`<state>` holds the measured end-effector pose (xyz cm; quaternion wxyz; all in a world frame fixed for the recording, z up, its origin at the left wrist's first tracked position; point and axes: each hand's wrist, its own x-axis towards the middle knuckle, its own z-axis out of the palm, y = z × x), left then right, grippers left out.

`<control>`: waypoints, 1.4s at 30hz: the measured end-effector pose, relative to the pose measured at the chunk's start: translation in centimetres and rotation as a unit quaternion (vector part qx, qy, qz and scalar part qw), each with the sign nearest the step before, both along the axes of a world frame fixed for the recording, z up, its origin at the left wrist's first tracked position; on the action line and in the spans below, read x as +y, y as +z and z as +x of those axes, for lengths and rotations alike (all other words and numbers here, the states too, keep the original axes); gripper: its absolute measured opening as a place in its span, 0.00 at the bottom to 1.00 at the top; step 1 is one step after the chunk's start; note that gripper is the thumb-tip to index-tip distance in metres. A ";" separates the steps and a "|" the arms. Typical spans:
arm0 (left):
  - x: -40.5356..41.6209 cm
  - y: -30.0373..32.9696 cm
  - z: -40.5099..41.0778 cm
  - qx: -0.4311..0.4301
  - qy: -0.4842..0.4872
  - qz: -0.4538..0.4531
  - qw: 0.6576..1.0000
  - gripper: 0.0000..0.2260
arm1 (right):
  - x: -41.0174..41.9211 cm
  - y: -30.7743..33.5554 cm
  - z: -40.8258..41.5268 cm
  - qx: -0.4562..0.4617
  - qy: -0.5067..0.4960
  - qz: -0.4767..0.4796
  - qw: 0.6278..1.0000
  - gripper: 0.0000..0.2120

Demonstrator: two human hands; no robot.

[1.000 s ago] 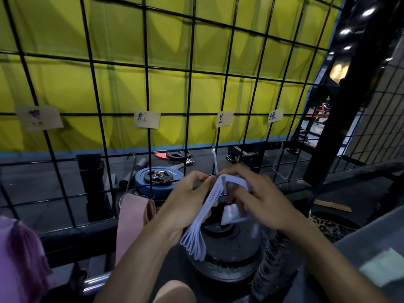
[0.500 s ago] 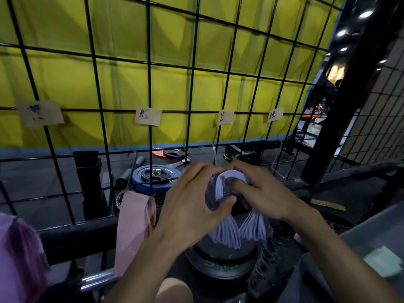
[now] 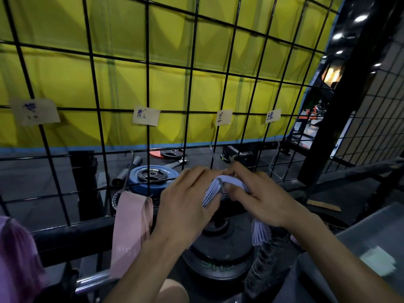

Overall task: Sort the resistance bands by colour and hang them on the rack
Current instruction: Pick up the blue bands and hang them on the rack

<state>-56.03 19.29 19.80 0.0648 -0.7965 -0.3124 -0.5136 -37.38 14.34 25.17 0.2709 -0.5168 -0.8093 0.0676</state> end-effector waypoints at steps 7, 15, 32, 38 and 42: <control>0.7 -0.6 0.8 -0.043 0.006 0.049 0.998 0.13 | 0.1 -0.2 0.4 0.020 0.005 -0.018 1.000 0.07; 1.7 -2.2 1.2 -0.049 0.001 0.098 0.994 0.08 | 0.0 -1.9 0.7 -0.051 -0.013 0.062 0.997 0.18; -1.8 -0.5 -0.1 -0.223 -0.140 -0.221 0.939 0.10 | -0.4 -3.9 -1.0 0.209 -0.094 0.027 0.973 0.16; -1.7 0.1 -0.2 -0.142 -0.086 -0.326 0.931 0.07 | -0.3 -3.9 -2.0 0.344 -0.059 -0.045 0.936 0.13; -1.4 1.0 -0.5 -0.179 -0.105 -0.446 0.870 0.11 | 0.0 -4.4 -2.4 0.447 -0.046 -0.107 0.887 0.09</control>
